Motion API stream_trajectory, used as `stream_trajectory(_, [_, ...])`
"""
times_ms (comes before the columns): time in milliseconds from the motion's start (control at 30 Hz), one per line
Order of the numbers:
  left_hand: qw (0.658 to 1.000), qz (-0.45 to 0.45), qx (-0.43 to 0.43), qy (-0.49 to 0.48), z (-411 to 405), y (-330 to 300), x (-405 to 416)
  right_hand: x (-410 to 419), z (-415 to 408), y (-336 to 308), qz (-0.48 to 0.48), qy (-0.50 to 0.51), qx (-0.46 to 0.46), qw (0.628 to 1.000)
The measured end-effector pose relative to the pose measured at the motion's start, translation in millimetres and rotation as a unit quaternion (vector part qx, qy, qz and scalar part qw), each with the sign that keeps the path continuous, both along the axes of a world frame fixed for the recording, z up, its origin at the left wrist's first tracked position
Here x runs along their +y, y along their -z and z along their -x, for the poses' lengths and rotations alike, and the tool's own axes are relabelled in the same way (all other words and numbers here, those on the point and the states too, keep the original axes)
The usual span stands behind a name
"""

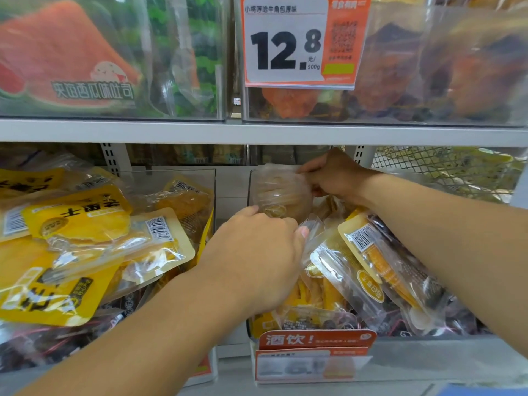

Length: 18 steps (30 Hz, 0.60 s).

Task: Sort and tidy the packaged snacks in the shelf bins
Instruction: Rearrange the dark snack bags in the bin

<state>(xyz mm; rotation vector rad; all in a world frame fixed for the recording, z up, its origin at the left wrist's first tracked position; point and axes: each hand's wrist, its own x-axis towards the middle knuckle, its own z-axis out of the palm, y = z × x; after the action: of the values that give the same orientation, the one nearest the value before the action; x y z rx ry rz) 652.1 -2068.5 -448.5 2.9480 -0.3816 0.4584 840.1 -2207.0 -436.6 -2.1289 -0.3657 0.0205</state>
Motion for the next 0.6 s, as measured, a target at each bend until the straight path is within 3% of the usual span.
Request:
stream_trajectory(333, [1.0,0.006,0.01,0.005,-11,0,5,-6,-1,-8,-0.162,-0.088,0.106,0.977])
stream_trajectory(467, [1.0,-0.01,0.016,0.013,-13,-1,5,6,1,-7,0.03,-0.08,0.056,0.995])
stream_trajectory(600, [1.0,-0.007,0.027,0.007,-11,0,5,22,5,-19,0.246,-0.099,0.003,0.964])
